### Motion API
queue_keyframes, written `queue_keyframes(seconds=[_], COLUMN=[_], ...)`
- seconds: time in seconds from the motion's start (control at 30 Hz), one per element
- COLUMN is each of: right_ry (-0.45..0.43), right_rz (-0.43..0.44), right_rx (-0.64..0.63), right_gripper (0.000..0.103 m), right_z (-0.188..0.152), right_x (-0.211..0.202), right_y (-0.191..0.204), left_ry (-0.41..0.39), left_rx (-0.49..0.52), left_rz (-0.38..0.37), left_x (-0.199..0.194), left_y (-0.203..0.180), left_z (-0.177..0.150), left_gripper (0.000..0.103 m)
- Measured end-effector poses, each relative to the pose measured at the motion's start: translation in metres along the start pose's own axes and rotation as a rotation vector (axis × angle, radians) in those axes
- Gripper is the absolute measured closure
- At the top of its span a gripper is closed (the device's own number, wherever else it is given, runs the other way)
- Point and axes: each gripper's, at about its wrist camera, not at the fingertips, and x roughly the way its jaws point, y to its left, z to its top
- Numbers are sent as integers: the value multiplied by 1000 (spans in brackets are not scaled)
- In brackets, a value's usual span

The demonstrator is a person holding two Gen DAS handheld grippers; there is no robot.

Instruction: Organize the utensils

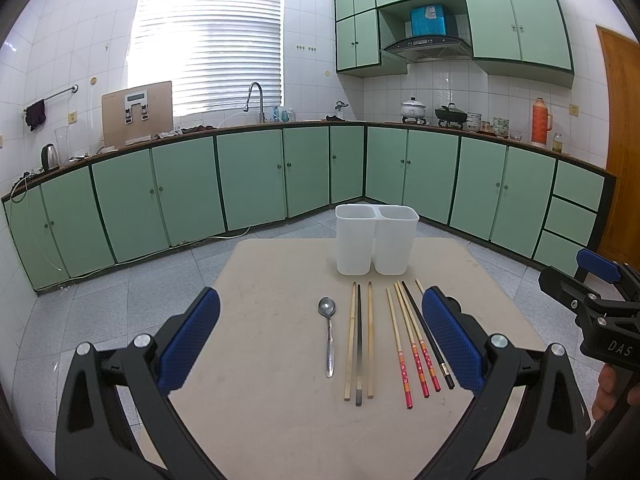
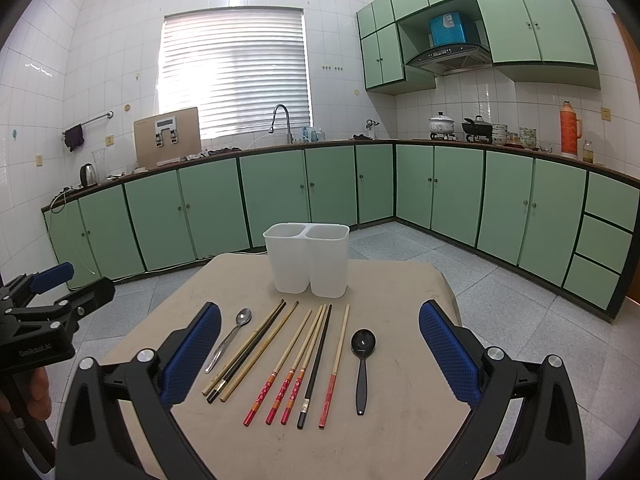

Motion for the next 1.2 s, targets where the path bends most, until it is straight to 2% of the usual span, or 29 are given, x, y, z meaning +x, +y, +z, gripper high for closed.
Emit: queue_keyframes(seconds=[1.2], right_ry=[1], right_rz=[0], right_rx=[2], right_gripper=[6], right_z=[0], right_x=[1], right_y=[0], left_ry=[-2], left_rx=[0], left_rz=[1], left_x=[0], left_y=[3], left_z=[0], left_gripper=[5])
